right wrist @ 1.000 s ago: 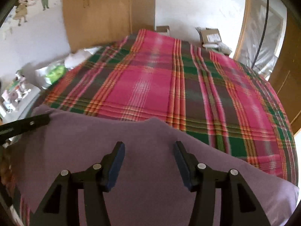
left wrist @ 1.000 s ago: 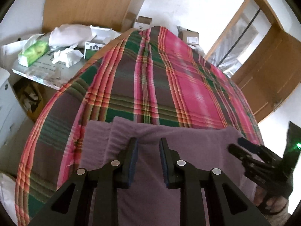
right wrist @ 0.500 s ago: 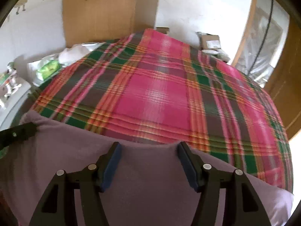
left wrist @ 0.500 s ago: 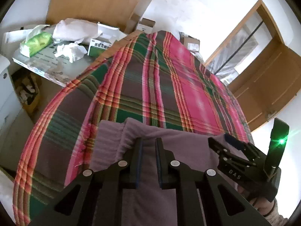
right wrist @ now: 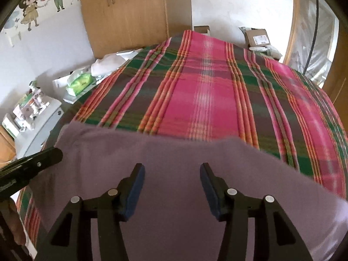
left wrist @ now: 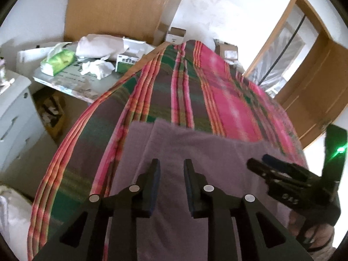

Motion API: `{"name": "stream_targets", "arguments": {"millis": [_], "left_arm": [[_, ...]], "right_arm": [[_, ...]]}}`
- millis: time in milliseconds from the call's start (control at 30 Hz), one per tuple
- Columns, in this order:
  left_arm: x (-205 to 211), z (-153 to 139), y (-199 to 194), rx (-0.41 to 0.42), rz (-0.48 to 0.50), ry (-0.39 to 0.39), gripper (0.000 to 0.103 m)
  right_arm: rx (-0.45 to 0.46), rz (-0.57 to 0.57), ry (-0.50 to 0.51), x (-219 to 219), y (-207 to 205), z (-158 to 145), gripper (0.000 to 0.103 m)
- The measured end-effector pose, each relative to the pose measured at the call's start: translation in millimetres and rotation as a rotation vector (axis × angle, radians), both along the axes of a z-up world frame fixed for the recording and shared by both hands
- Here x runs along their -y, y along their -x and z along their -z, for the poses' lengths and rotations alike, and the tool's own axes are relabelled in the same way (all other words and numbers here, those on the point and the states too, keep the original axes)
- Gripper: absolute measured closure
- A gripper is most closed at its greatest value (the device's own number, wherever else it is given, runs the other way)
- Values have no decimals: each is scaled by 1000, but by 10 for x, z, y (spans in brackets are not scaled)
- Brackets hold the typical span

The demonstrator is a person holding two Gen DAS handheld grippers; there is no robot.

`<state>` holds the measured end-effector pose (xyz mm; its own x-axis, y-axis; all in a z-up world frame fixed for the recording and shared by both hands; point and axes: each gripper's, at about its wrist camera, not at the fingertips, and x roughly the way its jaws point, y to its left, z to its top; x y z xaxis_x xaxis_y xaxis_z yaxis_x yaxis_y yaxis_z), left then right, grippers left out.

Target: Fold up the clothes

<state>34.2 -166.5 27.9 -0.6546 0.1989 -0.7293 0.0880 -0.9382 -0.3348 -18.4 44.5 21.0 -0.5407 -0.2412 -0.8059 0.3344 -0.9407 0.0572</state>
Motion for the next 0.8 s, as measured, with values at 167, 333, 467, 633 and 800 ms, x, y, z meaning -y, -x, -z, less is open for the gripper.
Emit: {"name": "stream_targets", "arguments": {"millis": [167,333,467,633,800], "left_arm": [[-74,72,-204,-22,-10,38,80],[-231,78,-317,-17,-17,150,80],[-286,120,-390,-16,-26,179,80],[-338,157,-506,-30,-31,202,80],[-316,148,-594,-39,-34,183,80]], "right_arm": [[-44,-37,-64,9,-354,98,49],[-69,-71,-72,0,-617,56,49],[-74,-62,-54,-59,-717,53,49],[-107,-95,-85,6,-920,92,48],[-104,-159,-69,139,-1049,112,48]]}}
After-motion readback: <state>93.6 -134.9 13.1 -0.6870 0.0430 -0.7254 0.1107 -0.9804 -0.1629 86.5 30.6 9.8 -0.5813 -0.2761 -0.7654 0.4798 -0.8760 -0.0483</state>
